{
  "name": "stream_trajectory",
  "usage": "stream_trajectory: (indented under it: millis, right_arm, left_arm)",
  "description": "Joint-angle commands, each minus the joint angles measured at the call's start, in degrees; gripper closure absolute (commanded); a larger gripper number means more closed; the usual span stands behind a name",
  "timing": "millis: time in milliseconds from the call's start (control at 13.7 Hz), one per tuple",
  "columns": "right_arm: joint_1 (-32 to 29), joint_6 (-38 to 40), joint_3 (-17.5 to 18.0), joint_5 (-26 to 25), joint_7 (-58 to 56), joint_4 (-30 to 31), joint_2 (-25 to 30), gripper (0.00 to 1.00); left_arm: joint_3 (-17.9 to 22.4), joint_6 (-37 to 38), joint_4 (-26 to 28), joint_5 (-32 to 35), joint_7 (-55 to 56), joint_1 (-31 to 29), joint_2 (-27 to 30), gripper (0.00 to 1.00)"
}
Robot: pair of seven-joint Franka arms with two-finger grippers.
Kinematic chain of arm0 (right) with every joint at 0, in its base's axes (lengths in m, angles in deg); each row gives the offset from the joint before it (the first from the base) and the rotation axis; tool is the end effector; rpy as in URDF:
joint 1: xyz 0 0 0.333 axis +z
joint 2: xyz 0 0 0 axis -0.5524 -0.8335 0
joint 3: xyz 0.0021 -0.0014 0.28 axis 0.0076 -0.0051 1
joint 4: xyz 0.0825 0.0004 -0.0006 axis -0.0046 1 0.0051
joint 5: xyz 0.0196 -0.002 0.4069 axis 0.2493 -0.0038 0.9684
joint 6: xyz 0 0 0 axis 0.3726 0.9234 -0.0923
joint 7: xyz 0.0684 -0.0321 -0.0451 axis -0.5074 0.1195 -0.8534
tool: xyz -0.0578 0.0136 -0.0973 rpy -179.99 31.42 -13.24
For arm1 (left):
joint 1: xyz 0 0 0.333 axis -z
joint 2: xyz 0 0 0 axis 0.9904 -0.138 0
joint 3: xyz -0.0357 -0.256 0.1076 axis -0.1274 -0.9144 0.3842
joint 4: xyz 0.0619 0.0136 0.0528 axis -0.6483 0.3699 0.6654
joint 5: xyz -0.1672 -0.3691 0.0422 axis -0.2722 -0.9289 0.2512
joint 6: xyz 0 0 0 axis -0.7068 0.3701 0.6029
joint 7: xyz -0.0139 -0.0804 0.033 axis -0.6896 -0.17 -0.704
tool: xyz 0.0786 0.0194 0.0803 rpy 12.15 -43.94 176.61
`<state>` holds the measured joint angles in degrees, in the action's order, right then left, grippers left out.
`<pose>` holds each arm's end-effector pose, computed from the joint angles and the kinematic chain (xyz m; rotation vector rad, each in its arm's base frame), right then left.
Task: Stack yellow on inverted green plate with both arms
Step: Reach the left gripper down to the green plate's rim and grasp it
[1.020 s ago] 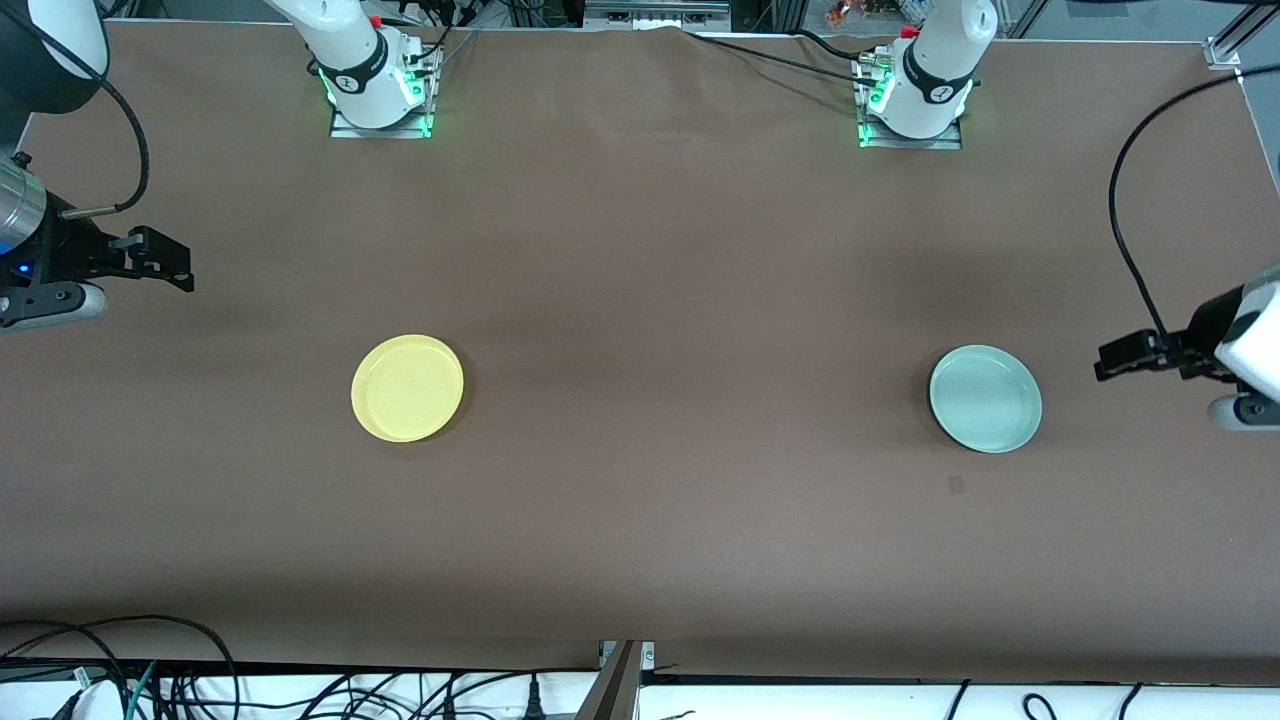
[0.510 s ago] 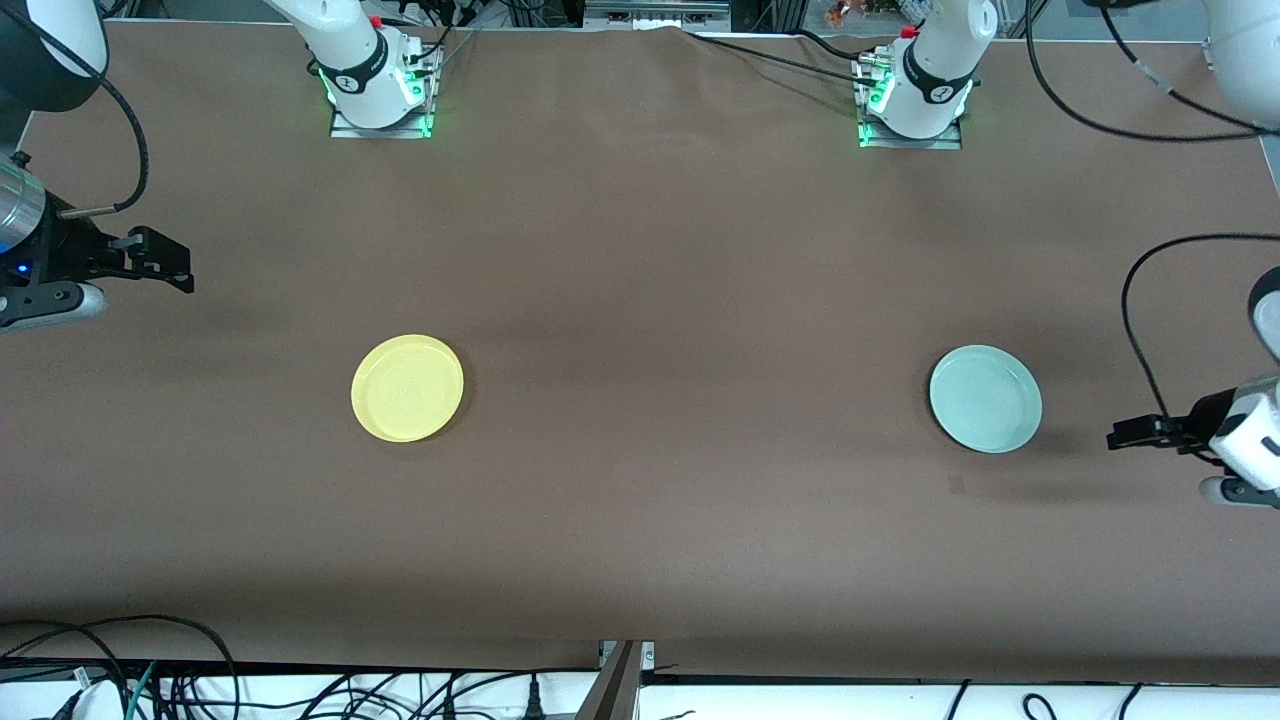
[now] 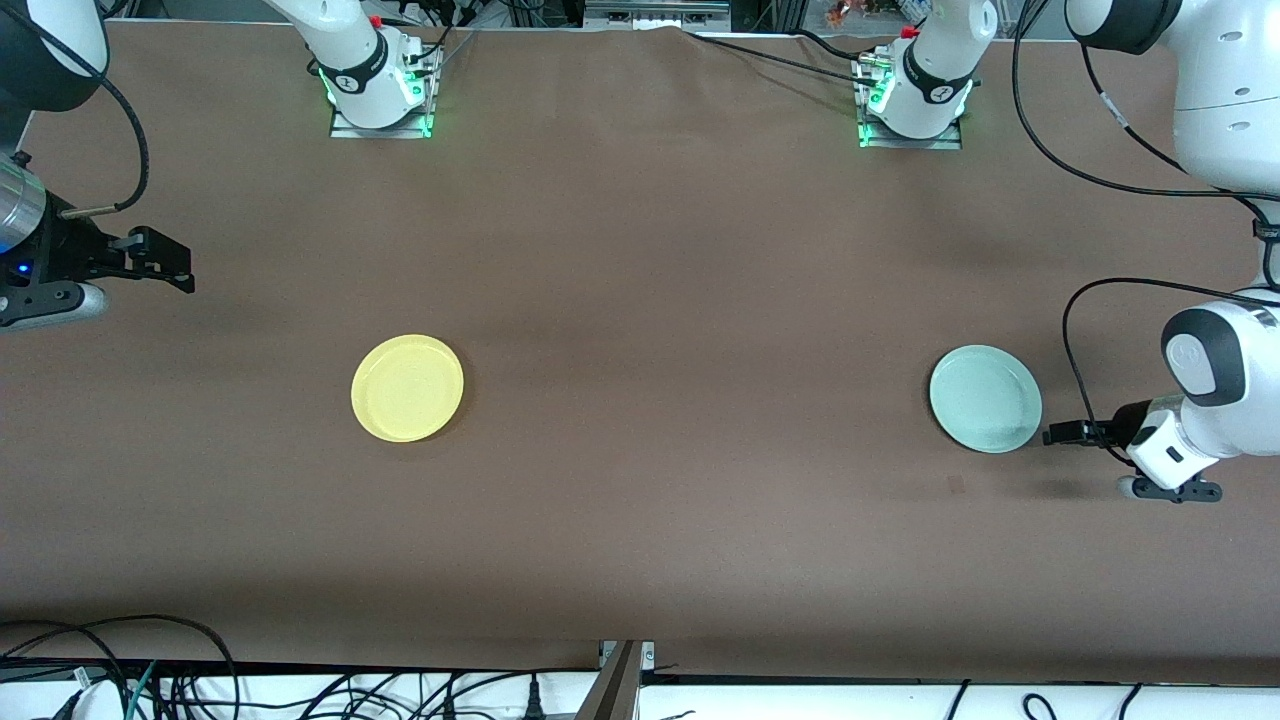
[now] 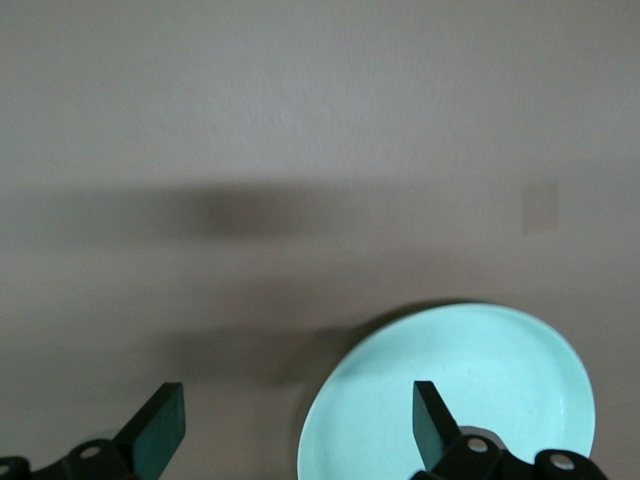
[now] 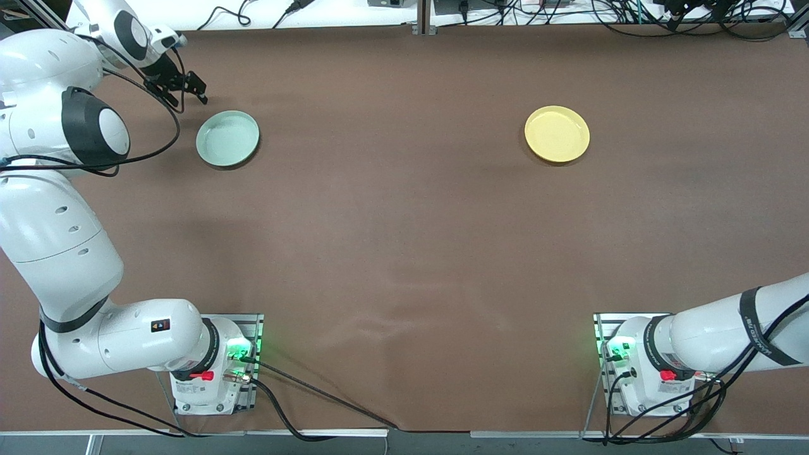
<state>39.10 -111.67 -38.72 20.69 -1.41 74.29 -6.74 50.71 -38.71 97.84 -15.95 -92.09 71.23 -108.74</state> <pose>0.6073 0.0052 0.5281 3.0764 0.3362 -0.0456 0.6624 0.1655 0.1843 2.9878 -0.0277 -0.1632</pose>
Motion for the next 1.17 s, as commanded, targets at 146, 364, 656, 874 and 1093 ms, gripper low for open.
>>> stream_trajectory:
  millis: [146, 364, 656, 874, 1093]
  right_arm:
    - [0.24, 0.24, -0.27, 0.81, -0.59, -0.66, 0.14, 0.00]
    - [0.24, 0.24, -0.27, 0.81, -0.59, -0.66, 0.14, 0.00]
    - [0.24, 0.24, -0.27, 0.81, -0.59, -0.66, 0.14, 0.00]
    - [0.24, 0.24, -0.27, 0.81, -0.51, -0.66, 0.14, 0.00]
    - [0.24, 0.24, -0.27, 0.81, -0.51, -0.66, 0.14, 0.00]
  left_arm:
    - [-0.20, -4.92, 12.16, -3.10, -3.11, -1.29, 6.61, 0.00]
    - [-1.42, -12.37, 22.69, -3.10, -3.11, -1.29, 11.88, 0.00]
    - [-1.52, -15.39, 26.33, -3.10, -3.19, -1.38, 12.86, 0.06]
    - [-1.61, -15.48, 26.50, -3.19, -3.28, -2.34, 12.24, 0.14]
    - [-3.36, -15.48, 26.42, -3.19, -3.28, -3.84, 11.37, 0.20]
